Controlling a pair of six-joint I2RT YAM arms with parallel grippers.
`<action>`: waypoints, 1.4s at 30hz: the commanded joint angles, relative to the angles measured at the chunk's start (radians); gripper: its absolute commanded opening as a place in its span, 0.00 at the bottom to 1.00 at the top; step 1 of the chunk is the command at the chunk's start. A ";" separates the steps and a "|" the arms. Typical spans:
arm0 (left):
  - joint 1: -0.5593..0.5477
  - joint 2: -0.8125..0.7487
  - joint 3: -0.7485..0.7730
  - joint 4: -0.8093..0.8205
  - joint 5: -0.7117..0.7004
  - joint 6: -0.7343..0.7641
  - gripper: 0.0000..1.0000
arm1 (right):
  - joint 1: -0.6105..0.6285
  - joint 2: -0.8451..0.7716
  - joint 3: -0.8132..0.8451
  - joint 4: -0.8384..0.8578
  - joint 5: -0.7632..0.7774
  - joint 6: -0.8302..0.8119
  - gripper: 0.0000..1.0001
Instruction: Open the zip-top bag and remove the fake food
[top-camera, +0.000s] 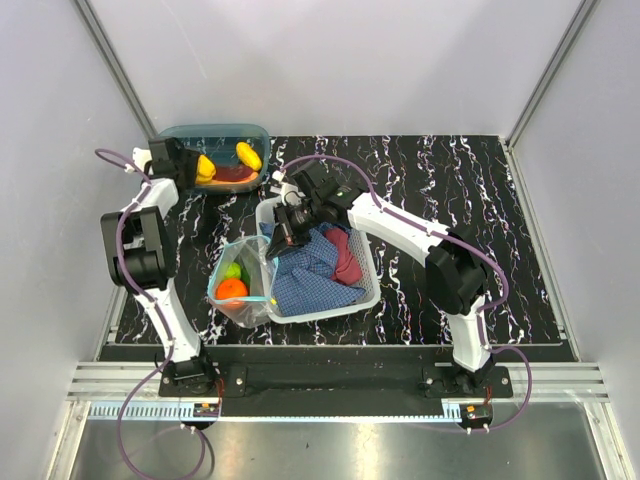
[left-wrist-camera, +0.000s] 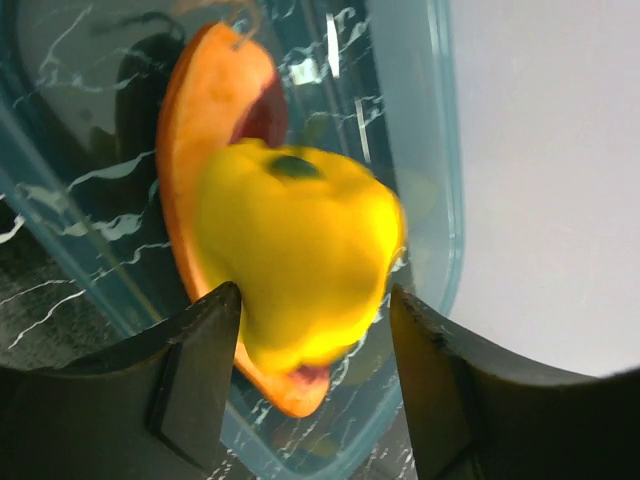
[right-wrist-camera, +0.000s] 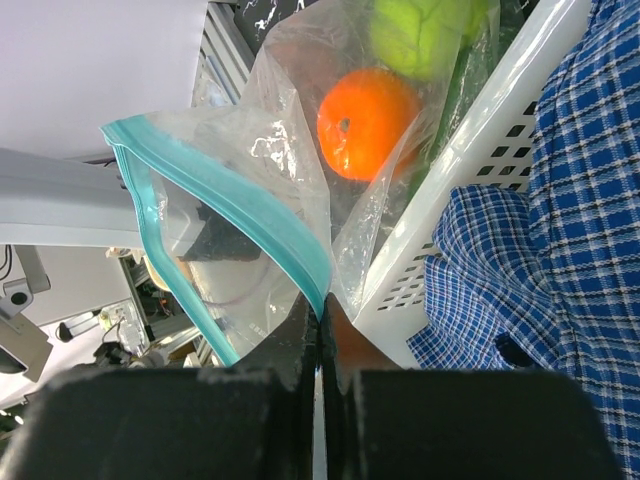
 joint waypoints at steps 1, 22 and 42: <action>0.005 -0.051 0.072 -0.021 0.085 0.042 0.65 | 0.000 -0.050 0.003 0.014 0.013 -0.018 0.00; -0.320 -0.959 -0.378 -0.456 0.138 0.244 0.53 | 0.002 0.009 0.089 0.008 0.006 0.040 0.00; -0.564 -1.102 -0.615 -0.788 -0.015 0.404 0.28 | 0.059 0.019 0.122 0.008 0.020 0.095 0.00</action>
